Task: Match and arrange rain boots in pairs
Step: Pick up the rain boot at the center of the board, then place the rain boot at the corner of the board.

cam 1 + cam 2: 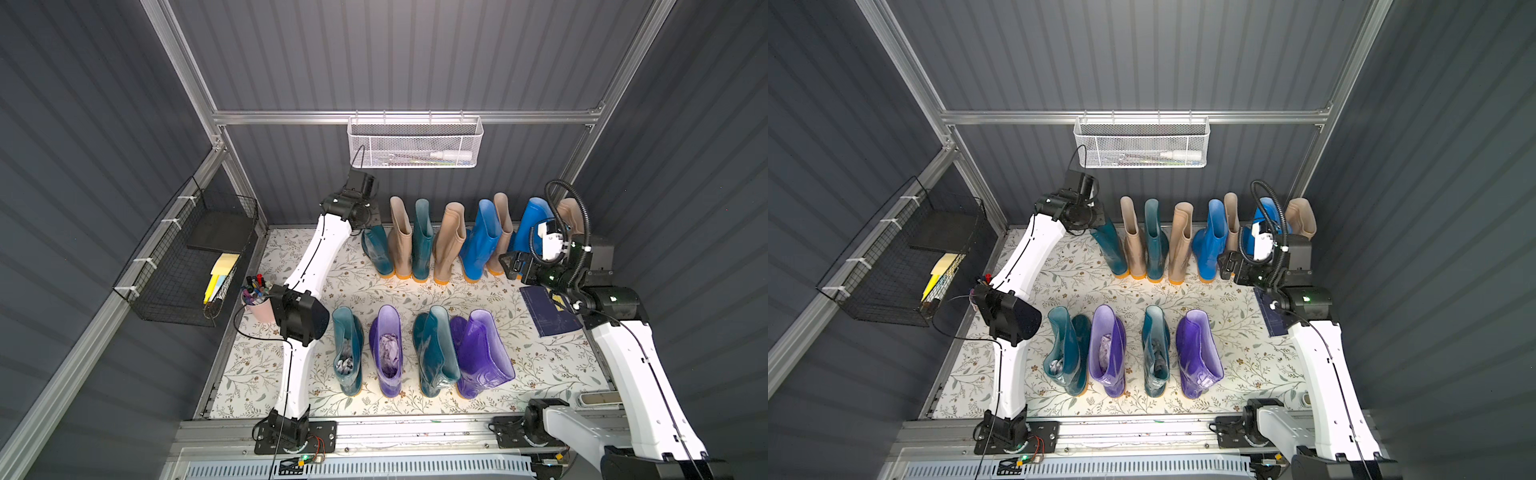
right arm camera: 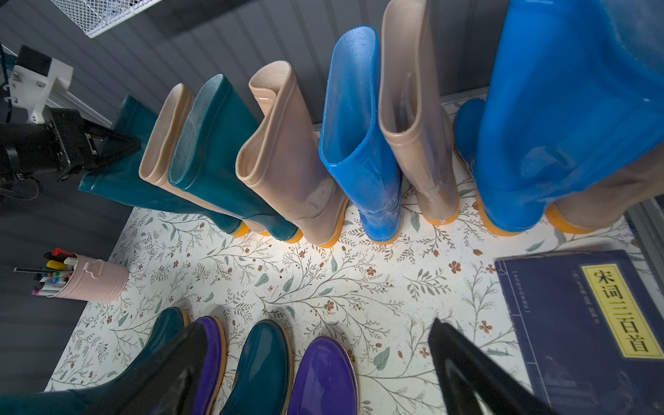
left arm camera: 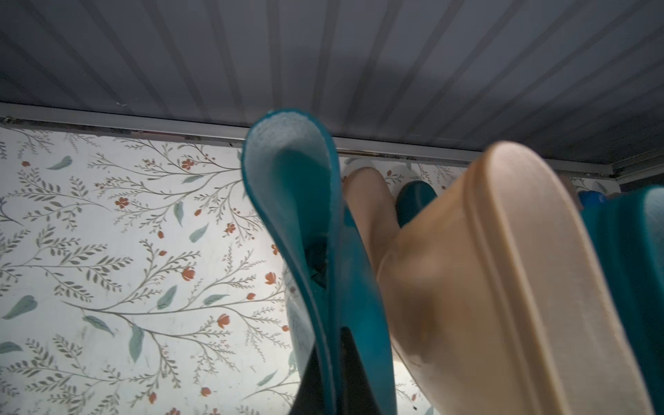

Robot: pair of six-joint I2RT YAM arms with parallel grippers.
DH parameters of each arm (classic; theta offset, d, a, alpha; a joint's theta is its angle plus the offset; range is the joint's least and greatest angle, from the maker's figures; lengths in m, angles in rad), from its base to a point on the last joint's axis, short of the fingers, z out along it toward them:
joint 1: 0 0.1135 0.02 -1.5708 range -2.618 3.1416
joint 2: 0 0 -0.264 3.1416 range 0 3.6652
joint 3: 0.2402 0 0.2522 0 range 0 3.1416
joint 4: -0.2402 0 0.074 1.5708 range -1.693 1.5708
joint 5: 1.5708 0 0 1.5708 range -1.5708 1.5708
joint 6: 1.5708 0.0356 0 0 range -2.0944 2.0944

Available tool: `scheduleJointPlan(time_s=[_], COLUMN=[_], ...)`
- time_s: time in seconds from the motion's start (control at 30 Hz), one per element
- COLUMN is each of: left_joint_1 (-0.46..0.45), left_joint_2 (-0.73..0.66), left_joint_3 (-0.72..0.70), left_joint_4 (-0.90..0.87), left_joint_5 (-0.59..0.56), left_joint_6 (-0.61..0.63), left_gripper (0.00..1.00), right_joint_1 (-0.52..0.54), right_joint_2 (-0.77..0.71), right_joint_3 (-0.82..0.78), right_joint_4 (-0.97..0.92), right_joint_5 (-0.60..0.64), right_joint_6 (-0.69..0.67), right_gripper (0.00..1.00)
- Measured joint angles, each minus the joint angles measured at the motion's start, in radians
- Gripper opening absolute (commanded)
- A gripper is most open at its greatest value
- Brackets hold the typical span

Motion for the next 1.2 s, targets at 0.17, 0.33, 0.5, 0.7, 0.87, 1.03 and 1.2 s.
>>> scheduleJointPlan(time_s=[0.17, 0.33, 0.5, 0.7, 0.87, 1.03, 1.2], left_joint_1=[0.106, 0.172, 0.242, 0.304, 0.307, 0.31, 0.333], left_joint_2=[-0.003, -0.026, -0.071, -0.085, -0.085, -0.085, -0.085], left_joint_3=[0.0, 0.0, 0.0, -0.003, -0.035, -0.055, -0.089], left_joint_4=[0.0, -0.011, -0.026, -0.023, 0.001, 0.011, 0.039], left_joint_5=[0.044, 0.047, 0.038, -0.019, -0.08, -0.135, -0.165], left_joint_6=[0.089, 0.172, 0.261, 0.394, 0.52, 0.591, 0.639], left_gripper=[0.0, 0.0, 0.0, 0.0, 0.0, 0.0, 0.0], right_joint_1=[0.0, 0.001, 0.001, 0.001, 0.002, 0.002, 0.005], right_joint_2=[-0.001, -0.001, 0.0, 0.0, 0.0, 0.0, -0.001], right_joint_3=[-0.003, -0.004, -0.004, -0.005, -0.018, -0.028, -0.03], right_joint_4=[0.0, 0.001, 0.006, 0.008, 0.016, 0.018, 0.019], right_joint_5=[-0.015, -0.035, -0.053, -0.069, -0.079, -0.083, -0.083], right_joint_6=[0.003, 0.003, 0.004, 0.01, 0.015, 0.022, 0.022], right_gripper=[0.99, 0.99, 0.99, 0.99, 0.99, 0.99, 0.99])
